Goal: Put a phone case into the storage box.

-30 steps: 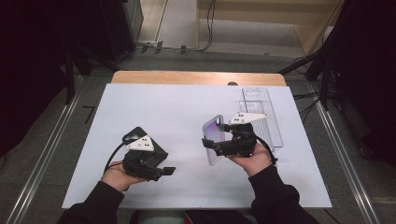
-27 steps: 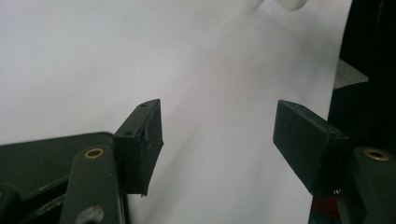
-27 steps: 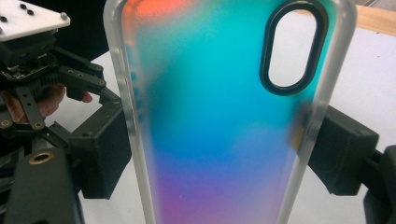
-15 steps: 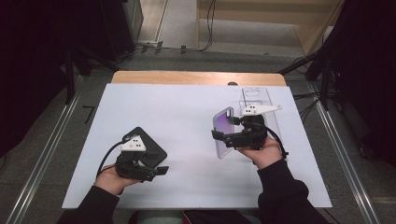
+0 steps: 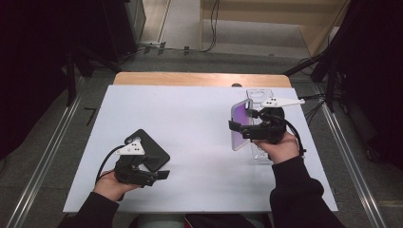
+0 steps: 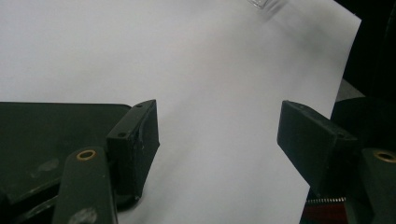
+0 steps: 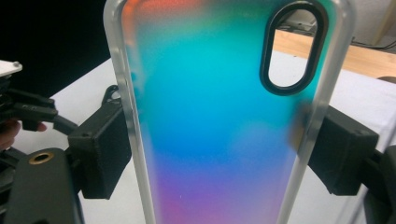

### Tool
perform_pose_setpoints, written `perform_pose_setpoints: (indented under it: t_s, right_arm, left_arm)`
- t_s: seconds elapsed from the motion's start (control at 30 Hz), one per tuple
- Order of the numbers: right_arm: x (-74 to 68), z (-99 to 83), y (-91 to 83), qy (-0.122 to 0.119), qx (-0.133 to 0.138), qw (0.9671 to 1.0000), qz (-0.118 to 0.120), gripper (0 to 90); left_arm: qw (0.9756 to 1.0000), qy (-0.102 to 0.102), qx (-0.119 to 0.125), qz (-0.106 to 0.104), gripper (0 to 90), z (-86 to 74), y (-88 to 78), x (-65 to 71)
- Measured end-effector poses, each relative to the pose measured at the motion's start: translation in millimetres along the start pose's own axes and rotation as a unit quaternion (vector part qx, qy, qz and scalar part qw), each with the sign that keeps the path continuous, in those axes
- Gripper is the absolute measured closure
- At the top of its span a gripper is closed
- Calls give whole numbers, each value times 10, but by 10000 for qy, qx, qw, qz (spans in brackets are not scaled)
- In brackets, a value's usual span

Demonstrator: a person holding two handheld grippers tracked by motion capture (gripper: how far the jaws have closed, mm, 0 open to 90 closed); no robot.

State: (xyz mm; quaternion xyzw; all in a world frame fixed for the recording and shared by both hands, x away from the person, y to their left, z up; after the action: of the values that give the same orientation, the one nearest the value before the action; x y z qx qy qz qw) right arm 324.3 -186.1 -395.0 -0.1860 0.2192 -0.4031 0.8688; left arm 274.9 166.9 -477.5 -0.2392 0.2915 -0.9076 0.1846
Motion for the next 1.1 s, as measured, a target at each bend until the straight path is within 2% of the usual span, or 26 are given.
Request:
perform_pose_setpoints:
  t_s: [0.2, 0.27, 0.33, 0.63, 0.83, 0.97, 1.1]
  right_arm:
    - [133, 17, -82, 63, 33, 9998, -187, 151]
    - [174, 23, -110, 117, 77, 9996, -241, 151]
    - [215, 29, -142, 150, 107, 9993, -311, 151]
    - [434, 27, -269, 344, 244, 9966, -705, 151]
    - [585, 19, -320, 418, 357, 9932, -1029, 151]
    - [687, 13, -303, 507, 329, 9904, -1241, 151]
    - [800, 39, -249, 551, 424, 9871, -1445, 151]
  left_arm:
    - [10000, 0, -16, 25, 298, -9, -2, -12]
    - [10000, -29, 20, -43, 299, -5, -9, -14]
    - [10000, -59, 55, -15, 298, -4, -12, -17]
    - [10000, -31, -27, 33, 299, -13, -4, -21]
    - [10000, -54, 19, 37, 299, -12, -15, -24]
    - [10000, -67, -7, 37, 299, -20, -8, -33]
    - [10000, -55, 4, 68, 299, -16, -5, -27]
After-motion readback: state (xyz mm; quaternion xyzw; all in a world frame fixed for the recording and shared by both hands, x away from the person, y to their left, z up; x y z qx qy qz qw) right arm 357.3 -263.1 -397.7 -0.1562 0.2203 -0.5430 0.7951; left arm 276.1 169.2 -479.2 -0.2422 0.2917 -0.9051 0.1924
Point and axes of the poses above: each handheld gripper's, and its own axes: y roughly forward along the jaws, z roughly out of its top, x roughly to its right, the point moved 4 cm from there along y, roughly forward along the jaws, and after that the axes turned 3 degrees about -z, right-handed, at the moved point
